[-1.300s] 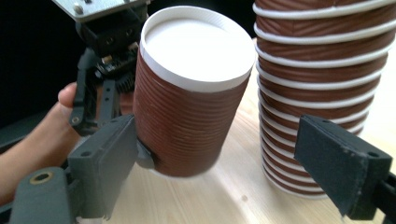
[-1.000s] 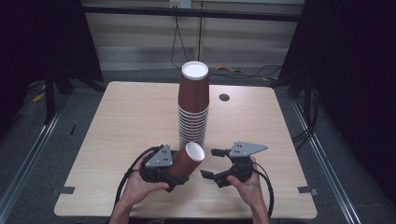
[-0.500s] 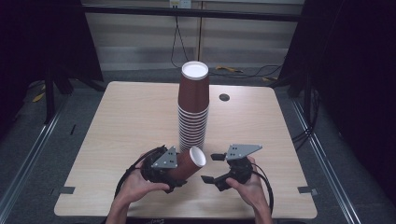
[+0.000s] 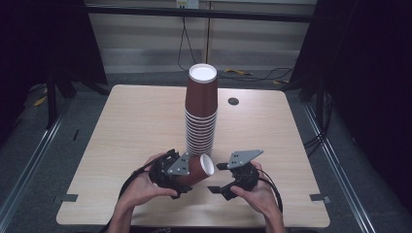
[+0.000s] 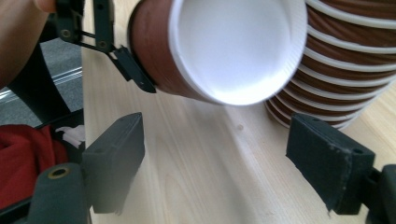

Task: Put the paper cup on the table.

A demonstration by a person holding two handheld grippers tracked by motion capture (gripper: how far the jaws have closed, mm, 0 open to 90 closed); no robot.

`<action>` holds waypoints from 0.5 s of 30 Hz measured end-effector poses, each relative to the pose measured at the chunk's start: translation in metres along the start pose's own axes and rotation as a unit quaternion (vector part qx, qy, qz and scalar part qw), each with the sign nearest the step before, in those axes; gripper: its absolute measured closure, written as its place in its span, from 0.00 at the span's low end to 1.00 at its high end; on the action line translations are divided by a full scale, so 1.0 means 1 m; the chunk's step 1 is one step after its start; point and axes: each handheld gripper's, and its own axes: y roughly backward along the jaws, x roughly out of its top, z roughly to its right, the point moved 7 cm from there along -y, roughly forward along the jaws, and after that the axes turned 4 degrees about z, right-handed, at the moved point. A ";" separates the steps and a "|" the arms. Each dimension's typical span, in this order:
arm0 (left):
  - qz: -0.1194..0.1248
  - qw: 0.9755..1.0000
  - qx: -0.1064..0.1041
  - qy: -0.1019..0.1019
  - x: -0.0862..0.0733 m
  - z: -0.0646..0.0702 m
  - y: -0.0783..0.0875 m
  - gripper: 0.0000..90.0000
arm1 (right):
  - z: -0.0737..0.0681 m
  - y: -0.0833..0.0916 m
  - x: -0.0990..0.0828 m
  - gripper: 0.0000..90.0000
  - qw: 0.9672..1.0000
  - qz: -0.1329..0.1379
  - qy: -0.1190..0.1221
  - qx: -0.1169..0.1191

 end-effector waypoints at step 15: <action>-0.048 0.998 -0.026 -0.033 0.005 0.007 -0.007 0.14 | 0.004 -0.008 -0.002 0.18 0.997 -0.068 0.024 0.002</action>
